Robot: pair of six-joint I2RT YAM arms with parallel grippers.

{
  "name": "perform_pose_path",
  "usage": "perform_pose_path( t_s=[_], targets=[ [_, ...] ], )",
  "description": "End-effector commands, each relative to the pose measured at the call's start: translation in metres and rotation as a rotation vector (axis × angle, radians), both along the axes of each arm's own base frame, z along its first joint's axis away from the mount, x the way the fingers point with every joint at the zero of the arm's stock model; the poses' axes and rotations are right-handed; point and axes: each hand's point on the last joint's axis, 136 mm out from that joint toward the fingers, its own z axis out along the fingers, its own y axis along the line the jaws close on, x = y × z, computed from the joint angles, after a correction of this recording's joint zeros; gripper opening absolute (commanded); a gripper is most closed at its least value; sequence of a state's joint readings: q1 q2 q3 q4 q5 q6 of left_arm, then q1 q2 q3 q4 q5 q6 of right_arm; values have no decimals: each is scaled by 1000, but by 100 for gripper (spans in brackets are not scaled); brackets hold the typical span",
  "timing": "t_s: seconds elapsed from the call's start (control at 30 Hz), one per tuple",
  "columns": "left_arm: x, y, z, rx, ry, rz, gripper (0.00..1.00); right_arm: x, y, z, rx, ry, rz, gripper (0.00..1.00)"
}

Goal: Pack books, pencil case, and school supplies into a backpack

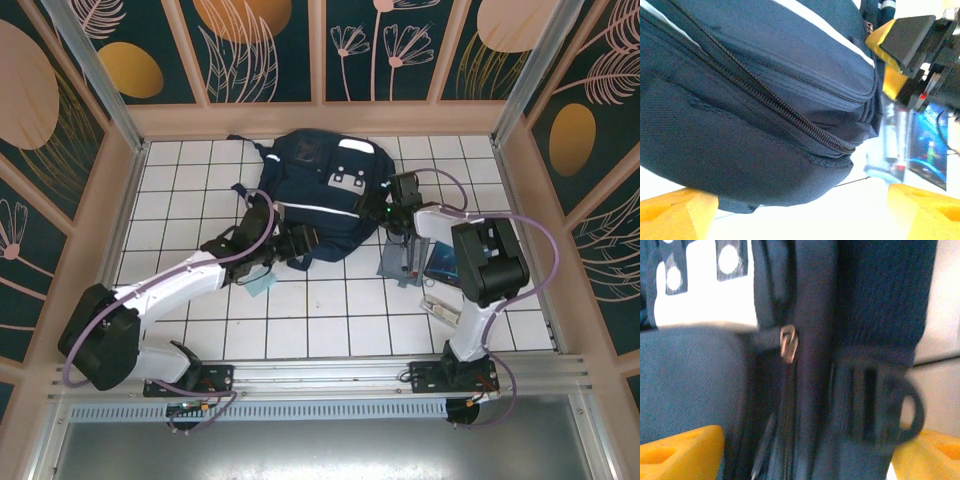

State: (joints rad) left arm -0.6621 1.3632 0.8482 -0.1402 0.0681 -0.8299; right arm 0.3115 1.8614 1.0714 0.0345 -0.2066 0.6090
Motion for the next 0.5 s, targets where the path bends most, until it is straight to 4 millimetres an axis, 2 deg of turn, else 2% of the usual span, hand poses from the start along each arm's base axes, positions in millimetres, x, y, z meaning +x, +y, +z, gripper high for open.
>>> perform_pose_path(
  t_s=[0.0,0.1,0.17,0.27,0.33,0.47],
  targets=[
    [21,44,11,288,-150,48,92,45,1,18,1,-113,8,80],
    [44,56,29,286,-208,138,95,70,3,24,-30,-151,24,76],
    [55,55,39,227,-219,147,95,85,0,27,-59,-151,24,76],
    [65,66,47,222,-251,179,96,96,-5,38,-87,-151,15,75],
    [74,78,43,236,-262,218,99,93,-11,50,-132,-151,-4,74],
    [94,93,26,212,-248,274,99,67,-20,62,-253,-120,-22,73]
  ],
)
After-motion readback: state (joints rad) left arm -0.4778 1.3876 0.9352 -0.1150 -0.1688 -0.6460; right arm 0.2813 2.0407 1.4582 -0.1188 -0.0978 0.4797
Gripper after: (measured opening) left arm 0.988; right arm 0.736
